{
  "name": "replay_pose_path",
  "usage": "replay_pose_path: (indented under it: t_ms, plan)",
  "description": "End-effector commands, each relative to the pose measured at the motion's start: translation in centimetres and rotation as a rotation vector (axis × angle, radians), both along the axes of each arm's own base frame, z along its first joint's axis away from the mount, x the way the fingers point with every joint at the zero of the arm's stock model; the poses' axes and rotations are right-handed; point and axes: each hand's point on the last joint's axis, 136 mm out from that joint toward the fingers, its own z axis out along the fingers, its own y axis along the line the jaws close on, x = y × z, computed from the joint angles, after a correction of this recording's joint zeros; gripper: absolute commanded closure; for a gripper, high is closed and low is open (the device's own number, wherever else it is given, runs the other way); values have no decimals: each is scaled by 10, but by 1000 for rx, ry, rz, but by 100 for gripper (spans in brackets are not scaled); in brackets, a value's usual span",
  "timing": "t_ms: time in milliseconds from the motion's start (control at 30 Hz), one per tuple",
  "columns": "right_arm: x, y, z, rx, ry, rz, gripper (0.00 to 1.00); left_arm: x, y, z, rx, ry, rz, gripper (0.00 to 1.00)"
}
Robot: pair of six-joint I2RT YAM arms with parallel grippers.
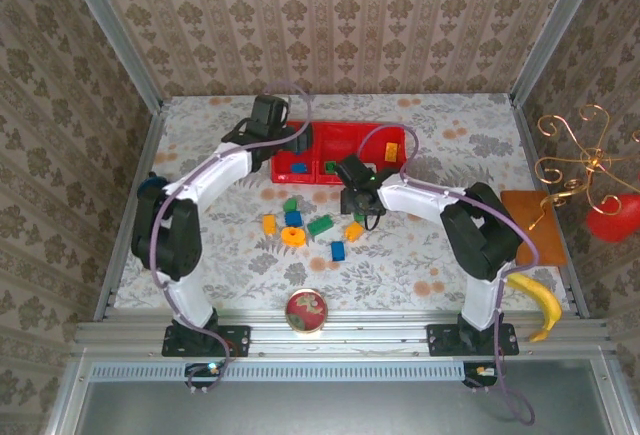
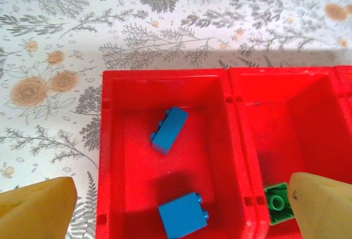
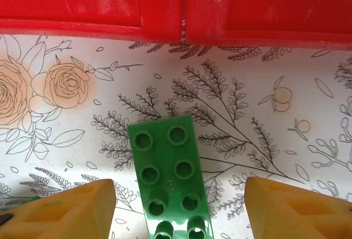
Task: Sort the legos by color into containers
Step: Pick up the lego from the center of the table.
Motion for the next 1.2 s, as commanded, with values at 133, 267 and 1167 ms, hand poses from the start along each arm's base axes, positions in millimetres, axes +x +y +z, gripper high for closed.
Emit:
replay_pose_path:
  t_ms: [133,267,1167]
  plan:
    - [-2,3,-11,-23,52,25,36,-34,26,17,-37,-30,54,0]
    - [-3,2,-17,-34,71,25,37,-53,39,17,-57,-39,86,0]
    - [-9,-9,-27,-78,118,38,76,-111,99,-19,-79,21,221,0]
